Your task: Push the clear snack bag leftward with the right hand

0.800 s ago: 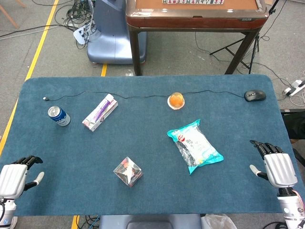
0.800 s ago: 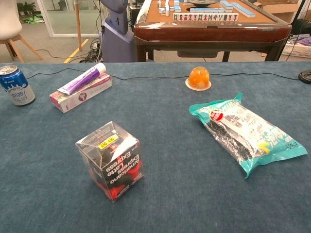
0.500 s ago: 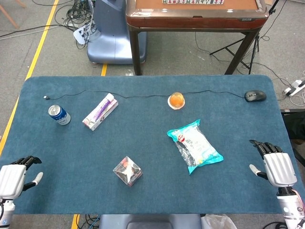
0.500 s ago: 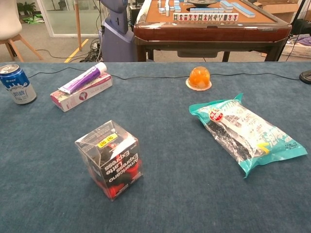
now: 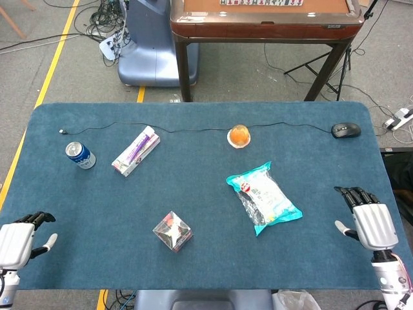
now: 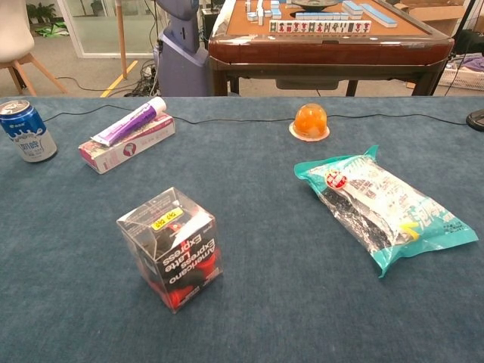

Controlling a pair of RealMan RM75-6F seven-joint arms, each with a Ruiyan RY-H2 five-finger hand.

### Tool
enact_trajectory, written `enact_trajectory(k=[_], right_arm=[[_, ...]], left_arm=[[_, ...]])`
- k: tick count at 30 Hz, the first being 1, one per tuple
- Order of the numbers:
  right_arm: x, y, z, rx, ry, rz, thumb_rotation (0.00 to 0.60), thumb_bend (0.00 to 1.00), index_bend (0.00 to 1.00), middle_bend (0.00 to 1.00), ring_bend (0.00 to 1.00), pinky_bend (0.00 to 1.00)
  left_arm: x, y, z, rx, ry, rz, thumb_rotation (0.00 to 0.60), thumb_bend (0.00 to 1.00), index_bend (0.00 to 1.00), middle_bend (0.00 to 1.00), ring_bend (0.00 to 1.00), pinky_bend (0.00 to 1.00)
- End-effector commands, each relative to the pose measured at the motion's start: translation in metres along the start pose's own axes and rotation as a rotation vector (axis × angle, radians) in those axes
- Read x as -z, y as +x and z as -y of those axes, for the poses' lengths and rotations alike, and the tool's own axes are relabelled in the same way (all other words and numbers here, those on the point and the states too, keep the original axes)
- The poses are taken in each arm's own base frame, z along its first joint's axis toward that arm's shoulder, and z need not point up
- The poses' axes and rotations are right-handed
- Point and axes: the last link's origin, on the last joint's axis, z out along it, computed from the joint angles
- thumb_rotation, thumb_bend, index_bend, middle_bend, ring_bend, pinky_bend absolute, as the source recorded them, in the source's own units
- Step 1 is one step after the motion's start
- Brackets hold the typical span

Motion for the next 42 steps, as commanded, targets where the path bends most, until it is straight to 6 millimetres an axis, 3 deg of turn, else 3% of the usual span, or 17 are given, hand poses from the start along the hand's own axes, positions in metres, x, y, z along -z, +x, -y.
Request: enact_trajectory(k=[1,6,11,18,22,42], right_arm=[[-0.006,-0.001,0.001,0.022,0.019,0.000,0.600,0.03,0.23,0.23,0.16,0.30],[-0.021,-0.001,0.004,0.107,0.070,0.004,0.600,0.00,0.11,0.09,0.03,0.17],[-0.038,0.000,0.010,0.172,0.121,-0.008,0.600,0.00,0.00,0.00,0.00,0.10],[-0.054,-0.008,0.019,0.229,0.165,0.007,0.600,0.00,0.00,0.00,0.00,0.05],[-0.066,-0.023,0.029,0.258,0.190,0.047,0.600,0.00,0.00,0.00,0.00,0.03],[-0.084,-0.079,0.068,0.312,0.287,0.156,0.600,0.00,0.00,0.00,0.00,0.00]], left_arm=[[-0.001,0.000,0.001,0.001,0.002,0.001,0.600,0.25,0.45,0.44,0.47,0.62],[-0.001,0.000,0.002,0.002,0.009,-0.001,0.600,0.25,0.45,0.44,0.47,0.62],[-0.003,0.001,0.006,0.005,0.023,-0.002,0.600,0.25,0.45,0.44,0.47,0.62],[-0.003,0.002,0.009,0.012,0.034,-0.004,0.600,0.25,0.45,0.44,0.47,0.62],[-0.003,0.006,0.014,0.022,0.047,-0.014,0.600,0.25,0.45,0.44,0.47,0.62],[0.001,0.011,0.022,0.042,0.074,-0.025,0.600,0.25,0.45,0.44,0.47,0.62]])
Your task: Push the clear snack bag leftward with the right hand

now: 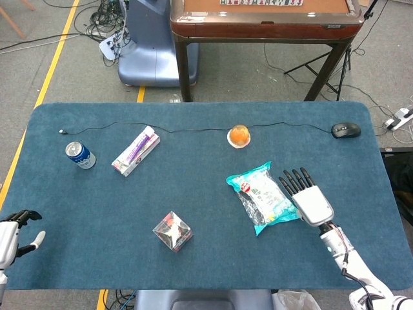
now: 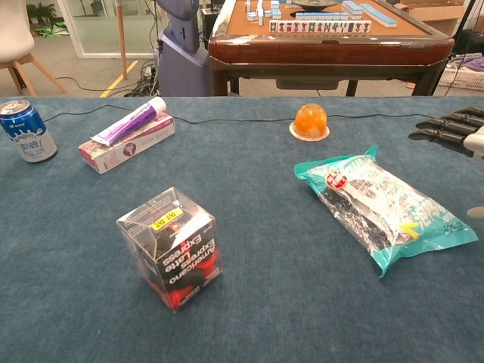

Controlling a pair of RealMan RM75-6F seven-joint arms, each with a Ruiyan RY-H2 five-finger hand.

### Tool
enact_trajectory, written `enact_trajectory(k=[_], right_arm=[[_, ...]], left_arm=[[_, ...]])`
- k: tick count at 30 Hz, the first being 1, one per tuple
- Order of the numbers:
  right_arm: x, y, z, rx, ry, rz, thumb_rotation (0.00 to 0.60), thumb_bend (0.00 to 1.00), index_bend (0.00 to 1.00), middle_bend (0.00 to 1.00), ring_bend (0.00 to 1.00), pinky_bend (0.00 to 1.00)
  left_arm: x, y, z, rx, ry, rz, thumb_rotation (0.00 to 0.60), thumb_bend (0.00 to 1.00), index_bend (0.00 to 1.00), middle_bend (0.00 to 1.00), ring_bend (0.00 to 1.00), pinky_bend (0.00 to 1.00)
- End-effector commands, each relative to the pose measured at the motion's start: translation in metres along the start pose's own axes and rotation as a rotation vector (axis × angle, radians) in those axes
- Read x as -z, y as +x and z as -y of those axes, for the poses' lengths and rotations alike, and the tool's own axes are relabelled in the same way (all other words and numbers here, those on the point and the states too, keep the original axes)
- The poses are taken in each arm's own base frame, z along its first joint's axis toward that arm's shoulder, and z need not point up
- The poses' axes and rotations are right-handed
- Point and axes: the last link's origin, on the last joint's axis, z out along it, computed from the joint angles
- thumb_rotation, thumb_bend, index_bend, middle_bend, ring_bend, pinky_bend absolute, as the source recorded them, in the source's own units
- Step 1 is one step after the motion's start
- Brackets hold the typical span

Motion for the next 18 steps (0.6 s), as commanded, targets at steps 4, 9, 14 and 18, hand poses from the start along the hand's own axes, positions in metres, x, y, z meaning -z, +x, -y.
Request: enact_trajectory(k=[4,9,14,18], right_arm=[[-0.010,-0.004,0.013,-0.001,0.026,0.008,0.600,0.00,0.00,0.00,0.00,0.00],[-0.016,-0.005,0.024,-0.001,0.052,0.007,0.600,0.00,0.00,0.00,0.00,0.00],[-0.020,-0.008,0.034,0.006,0.077,0.020,0.600,0.00,0.00,0.00,0.00,0.00],[-0.021,-0.011,0.038,0.019,0.085,0.027,0.600,0.00,0.00,0.00,0.00,0.00]], left_arm=[[0.001,0.002,0.002,0.003,0.007,-0.006,0.600,0.25,0.45,0.44,0.47,0.62],[0.001,0.004,0.005,0.007,0.016,-0.012,0.600,0.25,0.45,0.44,0.47,0.62],[0.002,0.006,0.008,0.011,0.024,-0.017,0.600,0.25,0.45,0.44,0.47,0.62],[0.002,0.007,0.009,0.013,0.027,-0.018,0.600,0.25,0.45,0.44,0.47,0.62]])
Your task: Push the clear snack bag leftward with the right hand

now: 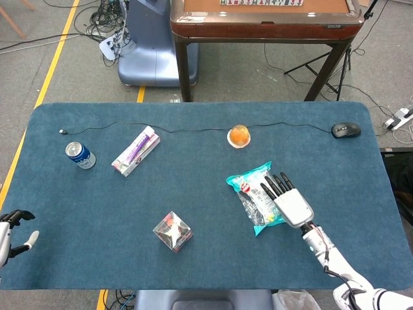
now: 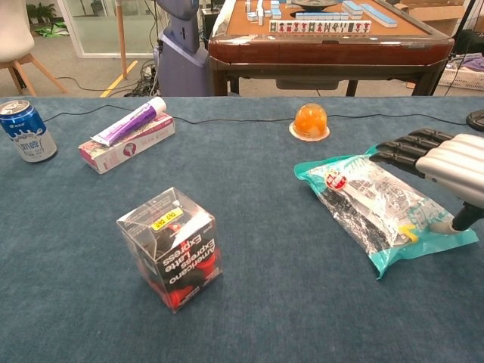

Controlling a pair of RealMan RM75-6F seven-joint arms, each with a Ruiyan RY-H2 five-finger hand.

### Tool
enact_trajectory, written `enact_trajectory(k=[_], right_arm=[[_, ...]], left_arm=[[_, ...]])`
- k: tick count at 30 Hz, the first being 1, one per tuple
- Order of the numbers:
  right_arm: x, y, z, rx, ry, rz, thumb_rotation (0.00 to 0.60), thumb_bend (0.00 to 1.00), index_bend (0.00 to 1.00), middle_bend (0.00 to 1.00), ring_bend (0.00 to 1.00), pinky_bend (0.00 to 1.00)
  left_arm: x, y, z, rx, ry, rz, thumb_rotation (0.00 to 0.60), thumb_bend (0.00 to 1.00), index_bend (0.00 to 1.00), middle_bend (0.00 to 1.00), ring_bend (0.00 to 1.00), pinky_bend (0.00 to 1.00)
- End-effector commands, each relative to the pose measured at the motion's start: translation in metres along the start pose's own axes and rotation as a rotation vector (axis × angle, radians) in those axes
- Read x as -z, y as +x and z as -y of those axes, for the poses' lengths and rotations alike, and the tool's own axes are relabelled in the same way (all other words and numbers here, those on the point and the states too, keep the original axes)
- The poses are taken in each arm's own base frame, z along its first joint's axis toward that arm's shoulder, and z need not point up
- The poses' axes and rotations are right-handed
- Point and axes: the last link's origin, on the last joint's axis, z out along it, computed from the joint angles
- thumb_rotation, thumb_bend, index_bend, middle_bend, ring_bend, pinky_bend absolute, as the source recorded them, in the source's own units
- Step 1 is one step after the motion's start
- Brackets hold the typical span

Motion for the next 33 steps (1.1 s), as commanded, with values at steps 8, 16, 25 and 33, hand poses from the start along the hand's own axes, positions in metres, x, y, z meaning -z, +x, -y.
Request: enact_trajectory(k=[8,16,25,33], right_arm=[[-0.009,-0.004,-0.004,0.030,-0.026,0.010,0.600,0.00,0.00,0.00,0.00,0.00],[-0.021,-0.003,-0.012,0.039,-0.063,0.012,0.600,0.00,0.00,0.00,0.00,0.00],[-0.042,0.001,-0.012,0.021,-0.093,0.003,0.600,0.00,0.00,0.00,0.00,0.00],[-0.059,0.007,-0.002,0.007,-0.091,-0.015,0.600,0.00,0.00,0.00,0.00,0.00]], left_arm=[[0.001,0.002,0.002,0.004,0.004,-0.007,0.600,0.25,0.45,0.44,0.47,0.62],[0.001,0.003,0.002,0.007,0.007,-0.009,0.600,0.25,0.45,0.44,0.47,0.62],[0.001,0.004,0.005,0.011,0.013,-0.012,0.600,0.25,0.45,0.44,0.47,0.62],[0.001,0.007,0.008,0.017,0.024,-0.021,0.600,0.25,0.45,0.44,0.47,0.62]])
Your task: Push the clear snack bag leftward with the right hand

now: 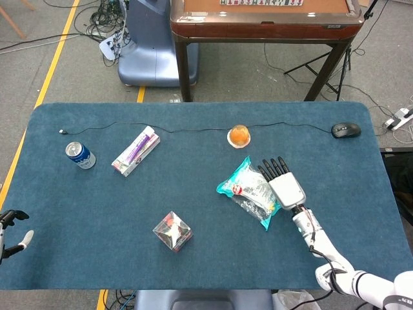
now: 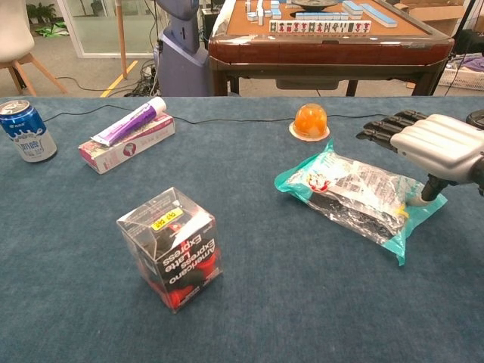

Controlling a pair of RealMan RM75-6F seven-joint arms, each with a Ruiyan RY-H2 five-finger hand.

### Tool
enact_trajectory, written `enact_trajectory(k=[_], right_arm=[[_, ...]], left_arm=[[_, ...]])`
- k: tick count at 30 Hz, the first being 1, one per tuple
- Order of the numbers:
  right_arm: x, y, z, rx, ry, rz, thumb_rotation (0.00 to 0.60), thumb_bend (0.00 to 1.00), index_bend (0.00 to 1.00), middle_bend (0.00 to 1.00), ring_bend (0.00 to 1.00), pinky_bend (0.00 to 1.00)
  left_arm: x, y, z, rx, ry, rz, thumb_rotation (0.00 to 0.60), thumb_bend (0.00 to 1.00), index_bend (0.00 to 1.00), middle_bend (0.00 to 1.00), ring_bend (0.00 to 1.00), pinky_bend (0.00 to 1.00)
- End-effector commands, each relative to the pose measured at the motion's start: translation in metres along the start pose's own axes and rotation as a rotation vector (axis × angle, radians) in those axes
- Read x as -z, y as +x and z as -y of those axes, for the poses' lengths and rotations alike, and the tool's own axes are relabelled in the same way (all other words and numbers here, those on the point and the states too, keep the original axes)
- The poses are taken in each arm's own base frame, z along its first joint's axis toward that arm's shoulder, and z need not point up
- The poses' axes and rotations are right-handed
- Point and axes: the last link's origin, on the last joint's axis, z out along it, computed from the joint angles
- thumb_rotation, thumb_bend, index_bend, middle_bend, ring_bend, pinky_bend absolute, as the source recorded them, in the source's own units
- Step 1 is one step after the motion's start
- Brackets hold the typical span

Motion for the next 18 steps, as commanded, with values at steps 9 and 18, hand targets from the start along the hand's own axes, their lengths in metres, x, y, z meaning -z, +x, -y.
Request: enact_trajectory(k=[9,18], right_arm=[[-0.030,0.016,0.014,0.005,-0.004,-0.039,0.600,0.00,0.00,0.00,0.00,0.00],[-0.066,0.025,0.028,0.006,-0.014,-0.033,0.600,0.00,0.00,0.00,0.00,0.00]], left_arm=[[0.000,0.004,0.006,0.008,0.018,-0.011,0.600,0.25,0.45,0.44,0.47,0.62],[-0.001,0.009,0.015,0.021,0.052,-0.022,0.600,0.25,0.45,0.44,0.47,0.62]])
